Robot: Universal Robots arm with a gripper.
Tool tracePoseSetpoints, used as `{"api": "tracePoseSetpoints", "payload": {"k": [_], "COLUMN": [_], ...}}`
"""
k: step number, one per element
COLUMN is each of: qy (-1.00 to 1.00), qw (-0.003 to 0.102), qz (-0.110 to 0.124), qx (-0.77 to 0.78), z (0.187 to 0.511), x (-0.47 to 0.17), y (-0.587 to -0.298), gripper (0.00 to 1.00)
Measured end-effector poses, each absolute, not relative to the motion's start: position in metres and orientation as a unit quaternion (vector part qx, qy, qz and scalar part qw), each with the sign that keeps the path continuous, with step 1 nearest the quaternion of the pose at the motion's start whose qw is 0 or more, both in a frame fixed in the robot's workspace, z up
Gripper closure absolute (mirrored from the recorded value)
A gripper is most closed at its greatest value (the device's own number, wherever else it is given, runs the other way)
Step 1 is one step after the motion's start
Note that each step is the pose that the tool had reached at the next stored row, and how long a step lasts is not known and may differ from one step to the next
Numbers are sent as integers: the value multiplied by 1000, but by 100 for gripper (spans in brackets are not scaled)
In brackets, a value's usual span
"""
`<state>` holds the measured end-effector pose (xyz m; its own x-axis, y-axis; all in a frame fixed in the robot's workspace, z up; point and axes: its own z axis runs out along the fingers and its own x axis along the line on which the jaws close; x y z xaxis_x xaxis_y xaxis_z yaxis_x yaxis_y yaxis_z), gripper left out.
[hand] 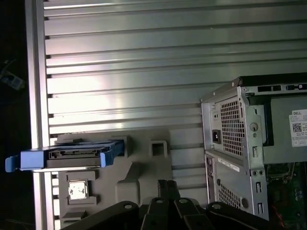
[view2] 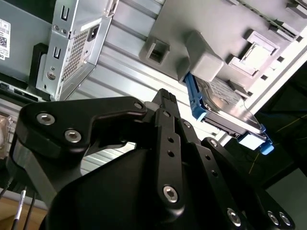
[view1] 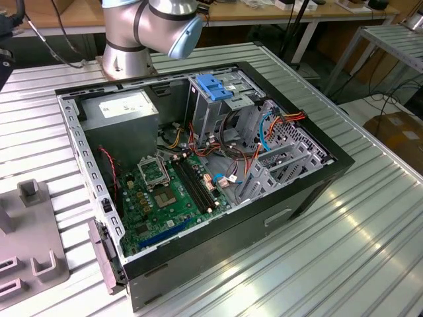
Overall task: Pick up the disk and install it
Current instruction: 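Reach for the disk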
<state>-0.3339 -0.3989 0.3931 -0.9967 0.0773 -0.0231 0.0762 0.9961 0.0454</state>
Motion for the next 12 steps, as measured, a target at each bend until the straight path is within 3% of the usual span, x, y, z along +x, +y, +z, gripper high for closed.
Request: {"api": "tracePoseSetpoints", "payload": {"k": [12], "qy": [999], "qw": [12], "qz": [23], "qx": [39], "z": [393], "x": [-373], "y": [-399], "gripper": [90]}}
